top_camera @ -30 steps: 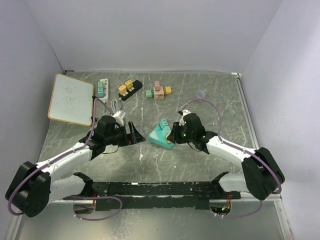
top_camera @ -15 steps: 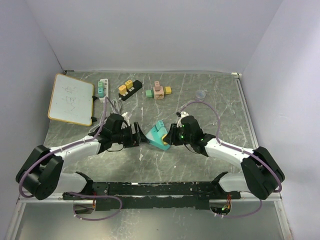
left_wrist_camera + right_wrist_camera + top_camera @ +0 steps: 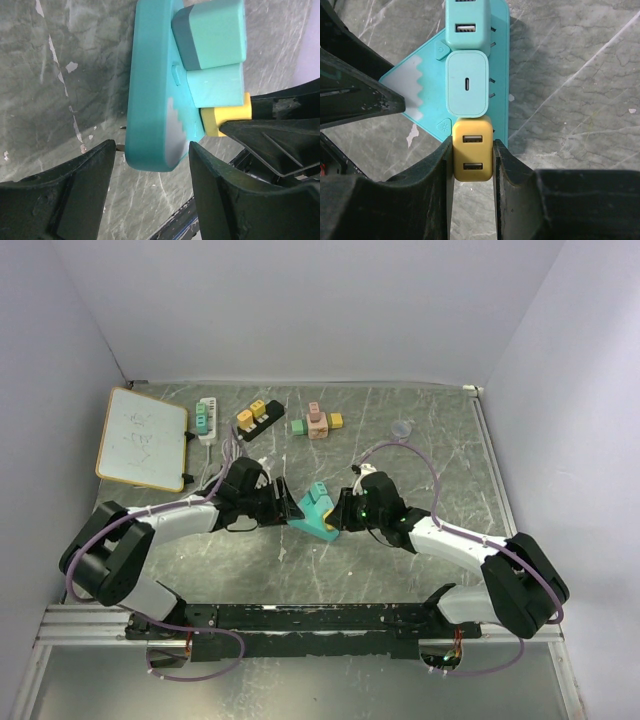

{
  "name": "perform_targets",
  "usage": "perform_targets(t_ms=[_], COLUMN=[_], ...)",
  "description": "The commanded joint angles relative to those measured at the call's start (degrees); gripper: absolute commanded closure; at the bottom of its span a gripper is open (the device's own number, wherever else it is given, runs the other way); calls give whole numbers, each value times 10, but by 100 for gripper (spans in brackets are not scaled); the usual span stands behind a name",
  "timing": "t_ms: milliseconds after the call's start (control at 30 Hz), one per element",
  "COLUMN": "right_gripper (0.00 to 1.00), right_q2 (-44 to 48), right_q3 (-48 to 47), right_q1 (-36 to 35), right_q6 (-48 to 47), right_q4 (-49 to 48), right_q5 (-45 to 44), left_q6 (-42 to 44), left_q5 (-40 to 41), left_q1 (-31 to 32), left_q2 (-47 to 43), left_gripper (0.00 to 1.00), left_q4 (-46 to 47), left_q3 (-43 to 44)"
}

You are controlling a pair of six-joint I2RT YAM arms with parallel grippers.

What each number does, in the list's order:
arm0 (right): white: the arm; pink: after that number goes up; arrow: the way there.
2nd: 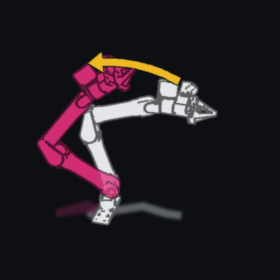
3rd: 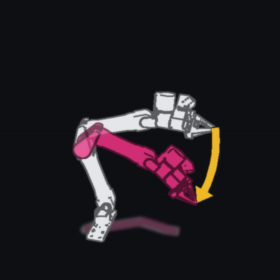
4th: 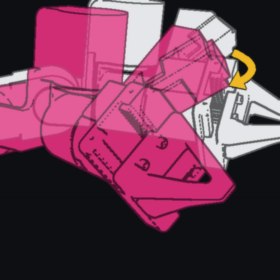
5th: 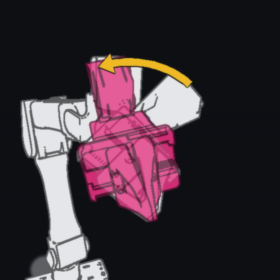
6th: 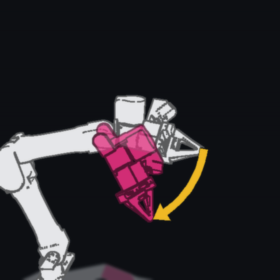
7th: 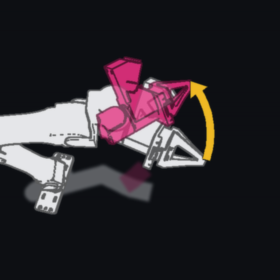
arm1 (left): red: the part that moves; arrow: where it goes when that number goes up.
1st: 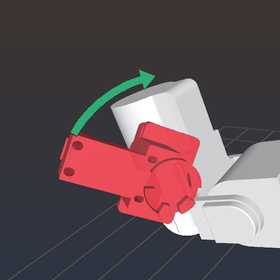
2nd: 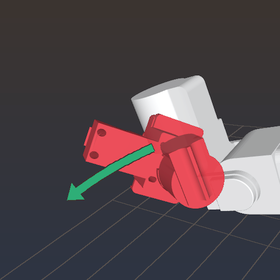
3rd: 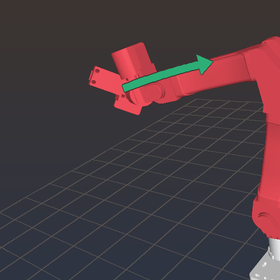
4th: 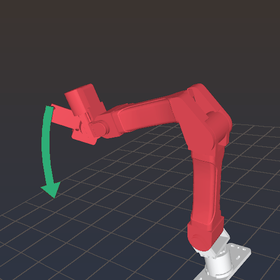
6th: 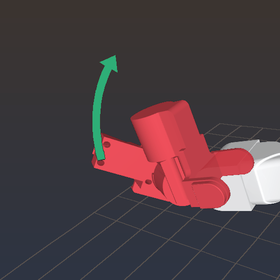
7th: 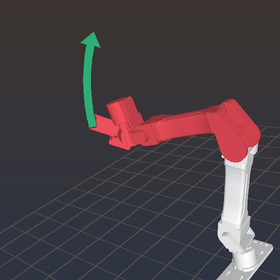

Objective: Pull the plug off the socket

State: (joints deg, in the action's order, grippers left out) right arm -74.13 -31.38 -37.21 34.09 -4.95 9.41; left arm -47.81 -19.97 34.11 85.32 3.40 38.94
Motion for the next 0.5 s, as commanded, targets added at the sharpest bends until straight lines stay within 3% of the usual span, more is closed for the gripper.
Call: perform_targets(t_ms=[0,133,333,467], right_gripper=[81,81,82,91], right_q2=[0,-4,0,8], right_q3=[-12,-15,-22,-24], right_q1=[-6,-8,-12,-12], right_q6=[4,3,9,30], right_q4=[-43,-39,-31,-34], right_q5=[-2,-6,-16,-30], left_q6=[3,2,4,1], left_q5=[-15,-8,33,44], left_q1=[12,17,16,17], left_q2=[15,23,10,1], left_gripper=[30,38,62,75], left_q4=[22,20,4,-1], left_q3=[18,20,10,0])
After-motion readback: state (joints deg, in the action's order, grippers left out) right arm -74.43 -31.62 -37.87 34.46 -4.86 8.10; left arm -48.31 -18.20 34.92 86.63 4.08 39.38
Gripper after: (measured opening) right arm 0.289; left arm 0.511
